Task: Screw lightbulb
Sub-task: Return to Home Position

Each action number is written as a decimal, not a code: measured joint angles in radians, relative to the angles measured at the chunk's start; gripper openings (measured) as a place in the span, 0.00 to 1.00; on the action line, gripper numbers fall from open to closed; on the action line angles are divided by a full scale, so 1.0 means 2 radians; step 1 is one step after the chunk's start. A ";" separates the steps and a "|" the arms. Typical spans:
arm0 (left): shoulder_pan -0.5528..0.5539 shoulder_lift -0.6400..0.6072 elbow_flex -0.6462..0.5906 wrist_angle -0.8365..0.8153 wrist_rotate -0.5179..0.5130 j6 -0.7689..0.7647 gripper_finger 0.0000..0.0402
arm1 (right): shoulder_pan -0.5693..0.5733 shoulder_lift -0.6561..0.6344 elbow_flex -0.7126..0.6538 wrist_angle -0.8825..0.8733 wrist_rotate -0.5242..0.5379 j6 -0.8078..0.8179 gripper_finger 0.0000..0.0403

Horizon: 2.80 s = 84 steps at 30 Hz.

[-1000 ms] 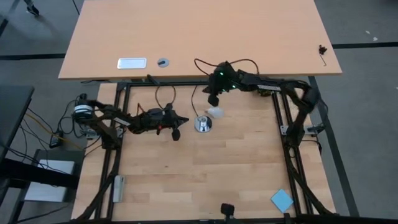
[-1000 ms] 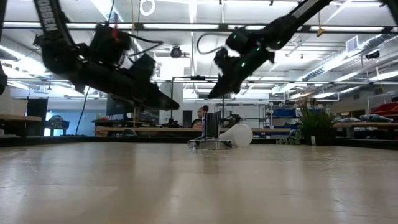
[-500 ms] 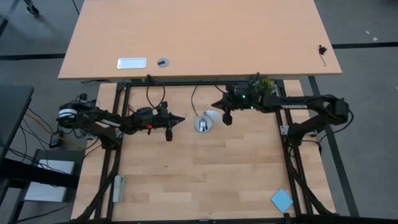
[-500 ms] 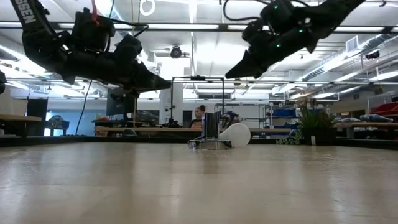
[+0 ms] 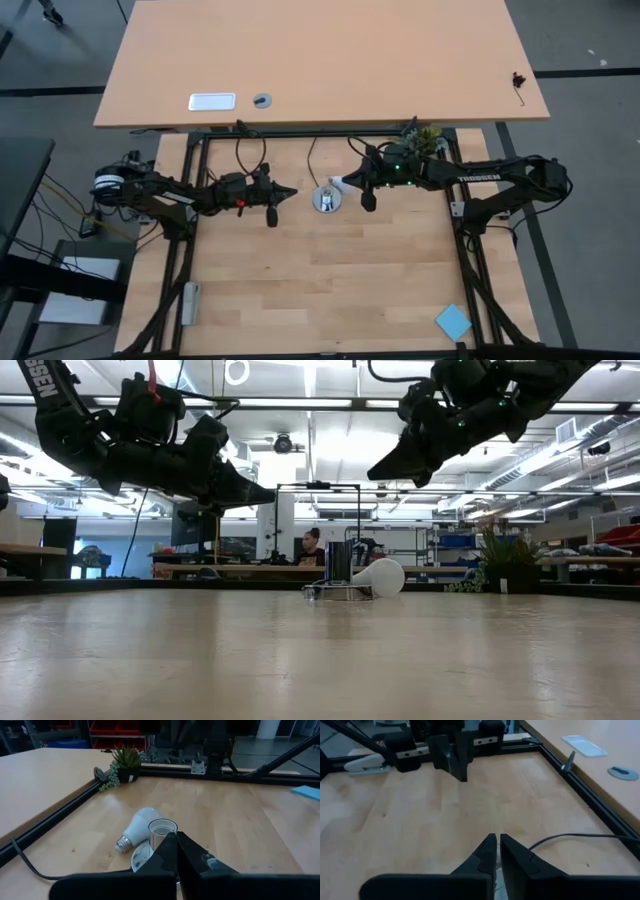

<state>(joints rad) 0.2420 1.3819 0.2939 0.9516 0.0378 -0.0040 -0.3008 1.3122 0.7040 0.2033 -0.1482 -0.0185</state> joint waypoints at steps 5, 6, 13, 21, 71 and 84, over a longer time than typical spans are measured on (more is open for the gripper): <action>0.000 0.000 0.000 0.000 -0.005 0.001 0.00 | 0.000 0.001 0.000 0.004 0.000 0.012 0.09; 0.000 0.000 0.000 0.000 -0.005 0.001 0.00 | 0.001 0.001 0.000 0.005 0.000 0.011 0.08; -0.001 -0.006 0.000 0.000 -0.003 0.000 0.00 | 0.025 0.001 0.000 0.013 -0.001 -0.030 0.02; -0.001 -0.018 -0.001 0.000 0.004 0.002 0.00 | 0.051 -0.013 -0.003 0.000 0.022 -0.035 0.01; 0.000 -0.031 -0.055 0.047 -0.014 -0.007 0.00 | 0.124 -0.644 -0.349 -0.085 0.136 -0.004 0.00; 0.000 -0.069 -0.143 0.147 -0.026 -0.028 0.00 | 0.105 -0.601 -0.349 -0.084 0.131 0.006 0.01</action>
<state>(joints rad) 0.2424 1.2433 0.0074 1.2464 -0.0151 -0.0602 -0.0902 0.1104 0.0063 0.0345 0.1146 -0.0070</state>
